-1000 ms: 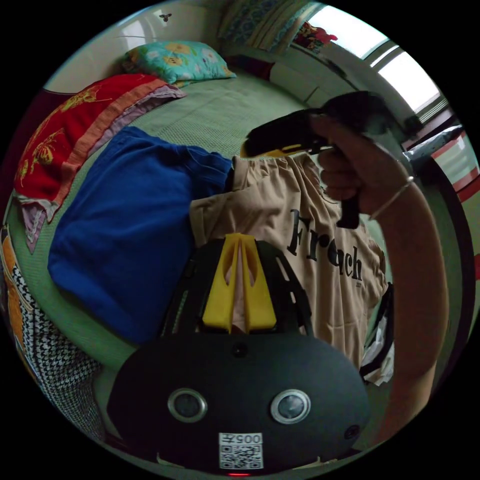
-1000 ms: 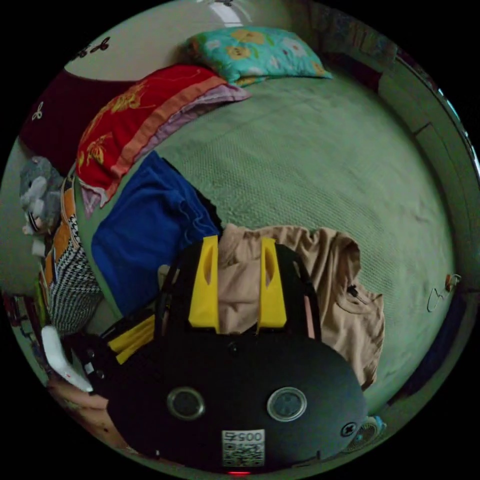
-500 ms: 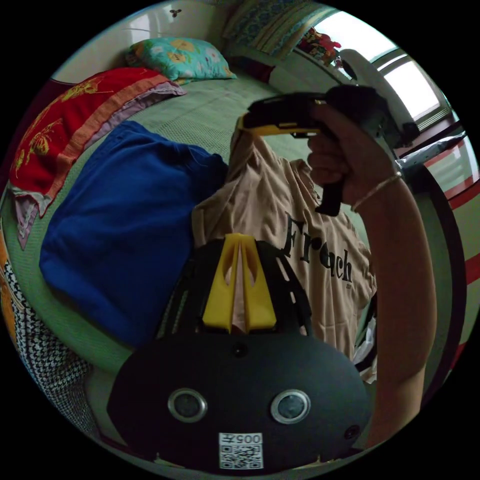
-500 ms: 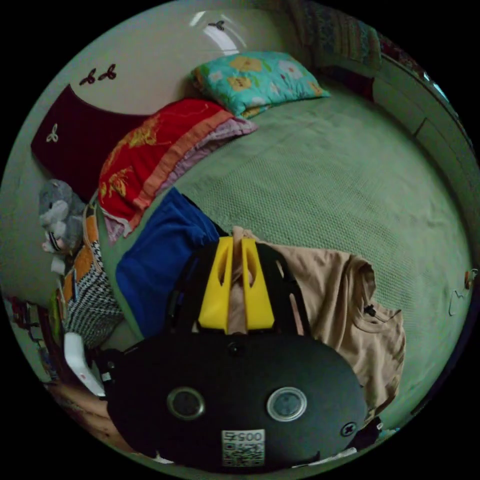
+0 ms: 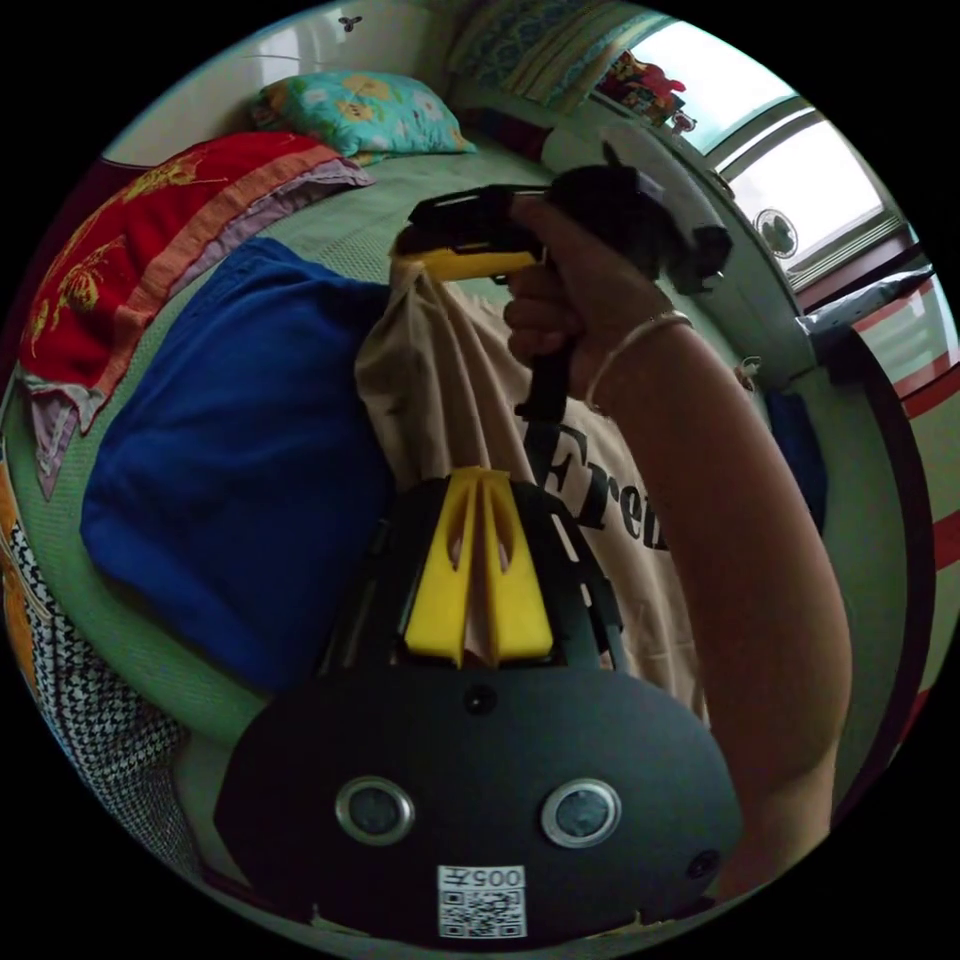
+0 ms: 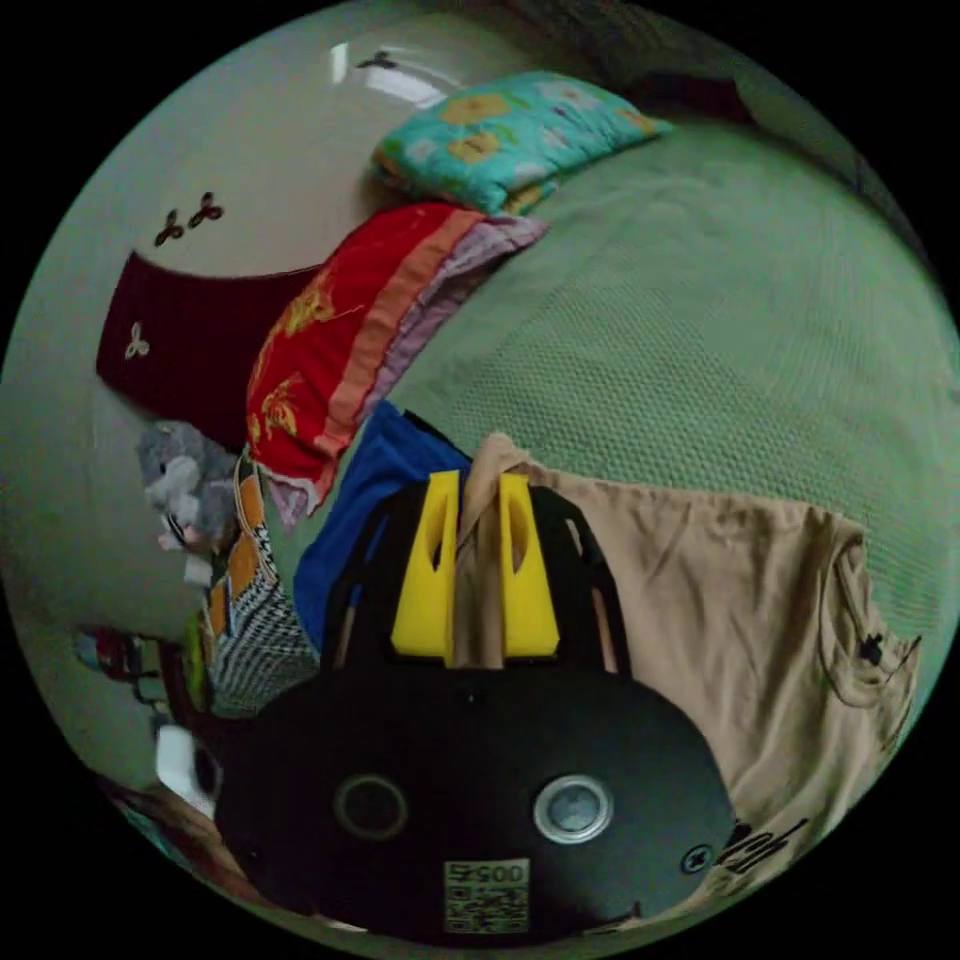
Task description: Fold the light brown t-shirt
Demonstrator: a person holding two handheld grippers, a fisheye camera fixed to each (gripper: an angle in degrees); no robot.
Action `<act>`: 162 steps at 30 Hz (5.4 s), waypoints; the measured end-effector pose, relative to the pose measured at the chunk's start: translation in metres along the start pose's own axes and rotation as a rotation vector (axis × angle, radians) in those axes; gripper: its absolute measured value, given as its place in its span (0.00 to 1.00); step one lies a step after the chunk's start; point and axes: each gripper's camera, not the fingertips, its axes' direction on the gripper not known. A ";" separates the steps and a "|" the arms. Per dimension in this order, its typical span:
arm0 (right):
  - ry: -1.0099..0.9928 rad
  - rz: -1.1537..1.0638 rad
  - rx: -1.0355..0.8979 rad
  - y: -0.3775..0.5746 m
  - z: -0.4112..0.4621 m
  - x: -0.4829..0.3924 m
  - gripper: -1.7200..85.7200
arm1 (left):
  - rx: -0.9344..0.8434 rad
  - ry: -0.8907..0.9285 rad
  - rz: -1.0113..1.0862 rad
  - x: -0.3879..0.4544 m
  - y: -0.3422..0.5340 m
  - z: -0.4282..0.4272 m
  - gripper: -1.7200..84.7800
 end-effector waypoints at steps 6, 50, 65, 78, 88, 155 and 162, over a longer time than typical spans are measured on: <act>0.126 -0.248 0.170 0.063 -0.086 -0.027 0.12 | -0.017 -0.027 0.040 0.015 0.006 0.014 0.01; 0.973 0.323 0.319 0.493 -0.186 -0.047 0.01 | -0.015 -0.200 0.369 0.120 0.141 0.091 0.01; 0.773 0.618 0.017 0.768 -0.146 -0.133 0.01 | -0.125 -0.256 0.429 0.049 0.343 0.054 0.01; 0.691 0.680 0.150 0.852 -0.141 -0.133 0.00 | -0.156 -0.187 0.366 -0.028 0.393 0.091 0.01; 0.717 0.689 0.199 0.894 -0.146 -0.151 0.01 | -0.177 -0.263 0.468 -0.044 0.419 0.082 0.01; 0.642 0.591 0.437 1.031 -0.295 -0.329 0.00 | 0.108 -0.145 0.397 -0.184 0.609 -0.210 0.02; 0.661 0.542 0.464 1.025 -0.342 -0.379 0.00 | 0.162 -0.167 0.366 -0.195 0.617 -0.286 0.02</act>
